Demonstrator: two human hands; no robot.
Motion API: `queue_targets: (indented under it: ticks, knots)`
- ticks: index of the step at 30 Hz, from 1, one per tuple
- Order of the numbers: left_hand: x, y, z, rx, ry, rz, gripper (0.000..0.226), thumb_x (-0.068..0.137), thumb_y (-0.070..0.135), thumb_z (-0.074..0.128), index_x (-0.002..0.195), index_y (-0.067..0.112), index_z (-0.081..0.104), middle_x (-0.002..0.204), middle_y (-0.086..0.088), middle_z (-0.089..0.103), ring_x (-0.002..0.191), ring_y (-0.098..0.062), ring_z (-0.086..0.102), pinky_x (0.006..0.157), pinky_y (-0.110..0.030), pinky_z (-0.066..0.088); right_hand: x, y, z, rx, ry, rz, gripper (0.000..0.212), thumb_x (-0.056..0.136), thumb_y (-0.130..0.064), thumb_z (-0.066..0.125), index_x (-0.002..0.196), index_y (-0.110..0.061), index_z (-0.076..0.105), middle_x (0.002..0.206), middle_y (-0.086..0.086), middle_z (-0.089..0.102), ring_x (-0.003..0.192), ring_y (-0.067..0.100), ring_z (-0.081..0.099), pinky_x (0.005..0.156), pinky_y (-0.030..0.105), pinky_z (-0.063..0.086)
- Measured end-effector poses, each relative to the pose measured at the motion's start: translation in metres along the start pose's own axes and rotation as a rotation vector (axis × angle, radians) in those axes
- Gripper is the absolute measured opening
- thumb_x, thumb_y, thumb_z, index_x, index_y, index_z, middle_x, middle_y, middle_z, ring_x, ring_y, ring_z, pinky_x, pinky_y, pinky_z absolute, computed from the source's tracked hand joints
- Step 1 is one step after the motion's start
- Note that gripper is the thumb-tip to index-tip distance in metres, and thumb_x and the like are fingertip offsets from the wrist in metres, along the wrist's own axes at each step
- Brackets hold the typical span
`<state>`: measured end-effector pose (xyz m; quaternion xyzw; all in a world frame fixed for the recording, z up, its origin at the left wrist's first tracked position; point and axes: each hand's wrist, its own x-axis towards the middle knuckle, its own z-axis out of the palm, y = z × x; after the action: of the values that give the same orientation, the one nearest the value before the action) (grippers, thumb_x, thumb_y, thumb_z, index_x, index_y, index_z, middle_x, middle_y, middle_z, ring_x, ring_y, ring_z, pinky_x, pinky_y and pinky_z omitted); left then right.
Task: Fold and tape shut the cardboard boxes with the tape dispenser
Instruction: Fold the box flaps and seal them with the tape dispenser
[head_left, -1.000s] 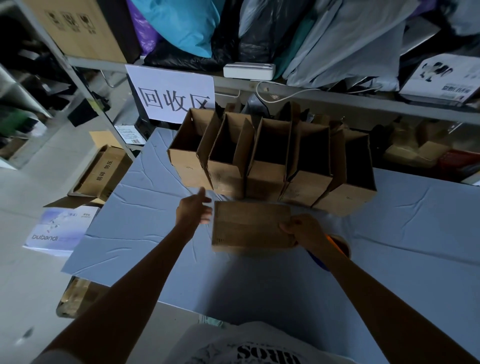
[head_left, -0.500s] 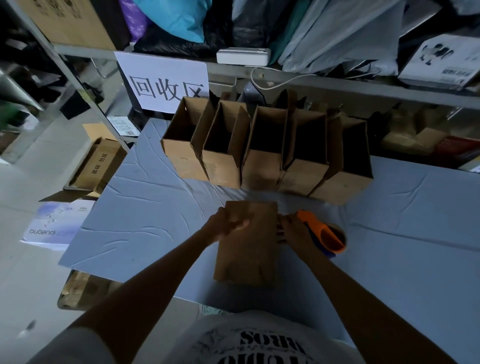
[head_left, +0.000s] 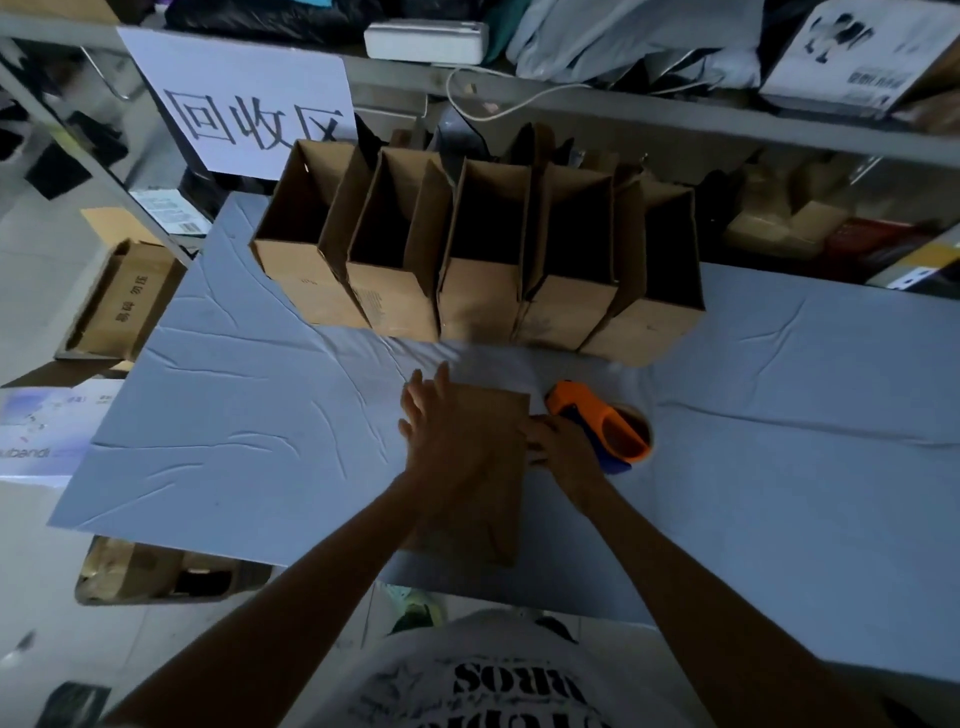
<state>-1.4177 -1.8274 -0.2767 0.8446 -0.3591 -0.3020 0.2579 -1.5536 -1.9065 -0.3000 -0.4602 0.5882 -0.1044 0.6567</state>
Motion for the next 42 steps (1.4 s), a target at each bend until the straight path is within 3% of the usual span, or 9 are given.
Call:
queue_targets:
  ticks: [4,10,18,22,25,28,33,37,42]
  knots:
    - [-0.021,0.017,0.036,0.287,-0.070,-0.002,0.125,0.071,0.072,0.061,0.150,0.010,-0.014,0.154,-0.016,-0.026,0.139,-0.040,-0.029,0.106,-0.068,-0.009,0.007,0.013,-0.023,-0.488,0.597,-0.196,0.060,0.078,-0.012,0.068,0.131,0.000,0.042,0.134,0.019,0.039,0.123,0.035,0.036,0.098,0.047,0.037]
    - [-0.018,0.007,0.049,0.466,0.024,0.025,0.122,0.073,0.065,0.064,0.150,0.007,-0.010,0.157,-0.018,-0.018,0.141,-0.041,-0.022,0.107,-0.069,-0.007,0.040,0.029,-0.024,-0.799,0.436,0.093,0.090,0.079,-0.023,0.072,0.145,0.001,0.016,0.149,0.021,0.022,0.138,0.040,0.015,0.109,0.049,0.024]
    - [-0.010,-0.015,0.021,0.435,0.021,0.010,0.115,0.072,0.059,0.070,0.152,0.012,0.001,0.159,-0.012,-0.009,0.144,-0.033,-0.017,0.109,-0.069,-0.002,0.037,0.046,-0.030,-0.856,0.620,-0.135,0.056,0.081,-0.004,0.065,0.131,0.002,0.039,0.131,0.022,0.047,0.124,0.038,0.040,0.102,0.049,0.036]
    - [-0.003,0.005,-0.002,0.219,0.042,0.036,0.124,0.062,0.051,0.082,0.151,0.015,0.005,0.158,-0.013,-0.006,0.144,-0.034,-0.016,0.114,-0.059,-0.006,0.003,0.030,-0.044,-0.735,0.590,-0.589,0.032,0.082,-0.001,0.065,0.111,0.002,0.053,0.111,0.018,0.055,0.103,0.035,0.051,0.082,0.048,0.047]
    - [-0.004,0.038,-0.020,0.012,0.036,0.468,0.115,0.062,0.032,0.087,0.148,0.006,0.016,0.157,-0.011,0.007,0.144,-0.023,-0.003,0.118,-0.029,-0.006,-0.022,0.007,-0.052,-0.777,0.595,-0.883,0.025,0.076,0.005,0.070,0.096,0.005,0.054,0.092,0.021,0.058,0.083,0.038,0.056,0.068,0.048,0.049]
    - [-0.014,0.061,-0.033,-0.036,-0.022,0.725,0.074,0.072,0.009,0.079,0.137,0.006,0.044,0.145,-0.014,0.039,0.137,-0.024,0.028,0.107,-0.003,0.004,-0.037,-0.011,-0.055,-0.788,0.592,-1.018,0.029,0.073,0.011,0.070,0.097,0.005,0.054,0.088,0.023,0.058,0.077,0.041,0.057,0.063,0.047,0.049]
    - [-0.022,0.072,-0.041,-0.029,-0.043,0.771,0.039,0.078,-0.002,0.070,0.116,-0.002,0.062,0.106,-0.019,0.064,0.094,-0.027,0.060,0.083,-0.002,0.032,-0.037,-0.021,-0.062,-0.793,0.538,-1.013,0.042,0.070,0.005,0.077,0.104,0.002,0.052,0.096,0.021,0.062,0.085,0.040,0.061,0.069,0.044,0.053]
    - [-0.009,0.069,-0.047,-0.038,-0.080,0.664,0.028,0.089,0.011,0.064,0.116,0.007,0.066,0.109,-0.009,0.068,0.097,-0.014,0.060,0.080,-0.002,0.034,-0.026,-0.024,-0.069,-0.771,0.303,-0.827,0.048,0.075,-0.012,0.079,0.116,-0.009,0.054,0.109,0.009,0.063,0.094,0.021,0.061,0.077,0.032,0.050]
    - [0.012,0.060,-0.054,-0.086,-0.187,0.477,0.019,0.093,0.009,0.057,0.108,0.008,0.070,0.105,-0.005,0.069,0.085,0.004,0.058,0.074,0.000,0.039,-0.023,-0.047,-0.079,-0.483,-0.030,-0.752,0.063,0.072,0.006,0.076,0.126,-0.019,0.053,0.112,0.002,0.062,0.098,-0.003,0.060,0.077,0.012,0.050]
